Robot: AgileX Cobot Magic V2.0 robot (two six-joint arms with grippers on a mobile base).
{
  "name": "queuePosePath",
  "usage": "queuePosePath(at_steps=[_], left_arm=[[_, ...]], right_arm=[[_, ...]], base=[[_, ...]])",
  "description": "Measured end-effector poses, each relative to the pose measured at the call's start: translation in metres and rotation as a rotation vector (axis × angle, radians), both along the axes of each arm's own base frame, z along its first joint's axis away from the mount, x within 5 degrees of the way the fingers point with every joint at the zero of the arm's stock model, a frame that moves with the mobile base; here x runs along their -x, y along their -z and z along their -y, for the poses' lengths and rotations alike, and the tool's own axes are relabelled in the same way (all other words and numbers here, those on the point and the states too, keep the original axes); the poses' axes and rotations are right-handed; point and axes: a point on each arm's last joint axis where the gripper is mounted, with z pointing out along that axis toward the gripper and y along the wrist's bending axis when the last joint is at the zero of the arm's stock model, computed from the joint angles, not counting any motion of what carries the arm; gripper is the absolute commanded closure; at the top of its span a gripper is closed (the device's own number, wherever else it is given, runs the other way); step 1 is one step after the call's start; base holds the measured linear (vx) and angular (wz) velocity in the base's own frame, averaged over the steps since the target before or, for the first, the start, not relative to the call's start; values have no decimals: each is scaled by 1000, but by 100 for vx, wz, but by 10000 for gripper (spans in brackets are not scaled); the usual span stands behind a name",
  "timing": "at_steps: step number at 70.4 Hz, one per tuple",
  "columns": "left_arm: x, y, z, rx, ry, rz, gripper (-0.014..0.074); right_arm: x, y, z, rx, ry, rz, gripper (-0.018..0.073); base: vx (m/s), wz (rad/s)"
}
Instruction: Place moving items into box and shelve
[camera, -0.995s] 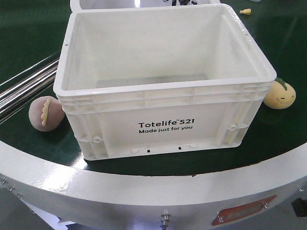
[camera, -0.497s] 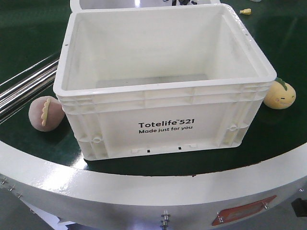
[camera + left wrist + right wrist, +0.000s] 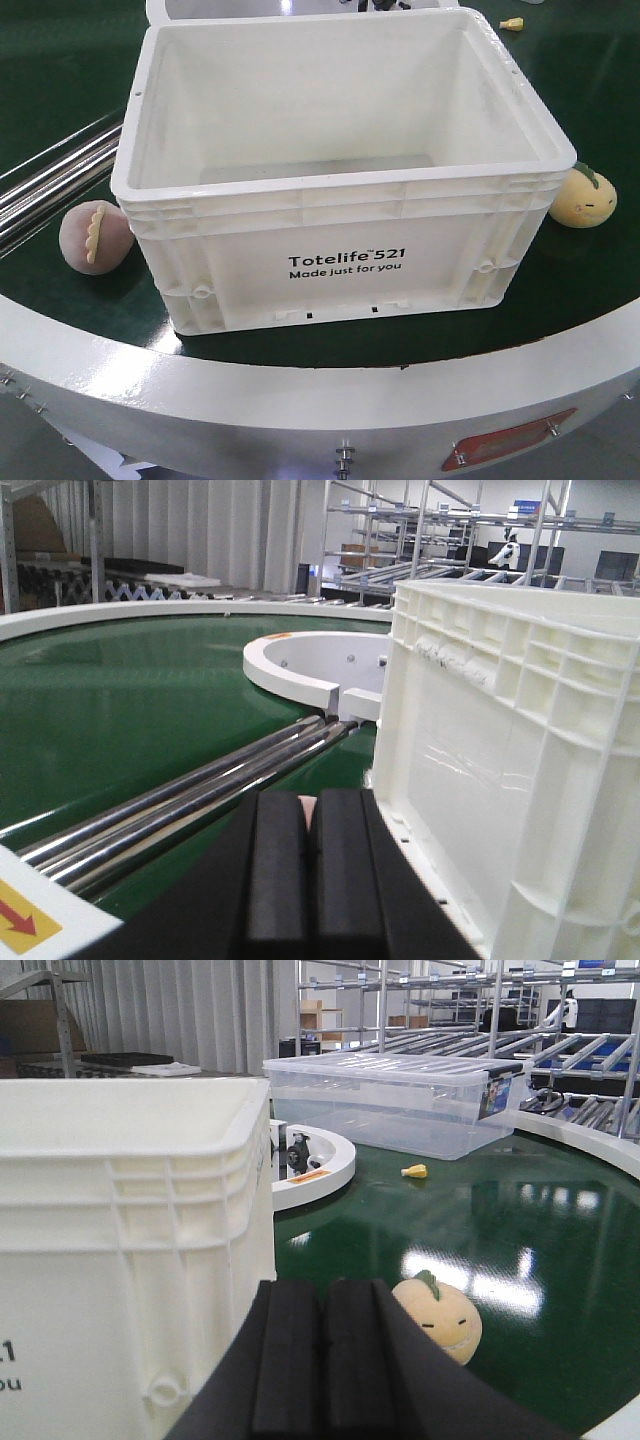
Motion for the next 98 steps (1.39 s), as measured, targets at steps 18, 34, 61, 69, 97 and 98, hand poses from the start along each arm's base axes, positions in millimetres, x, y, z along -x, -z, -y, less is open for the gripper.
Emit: queuePosePath(at_steps=[18, 34, 61, 69, 97, 98], left_arm=[[-21, -65, 1, -35, -1, -26, 622], [-75, -123, 3, -37, 5, -59, 622], [-116, -144, 5, -37, 10, -66, 622], [-116, -145, 6, -37, 11, -59, 619], [-115, -143, 5, -37, 10, -75, 344], [-115, -143, 5, -37, 10, -76, 325]], right_arm=[[-22, -68, -1, 14, 0, -7, 574], [-49, -117, -3, 93, 2, 45, 574], [-62, -135, -4, 90, 10, 176, 574], [-62, -135, -4, 90, 10, 176, 569], [-62, -132, -4, 92, 8, 146, 214], [-62, -132, -4, 92, 8, 145, 190]], base=[[0, 0], [0, 0], [0, 0], [0, 0], [0, 0], [0, 0]])
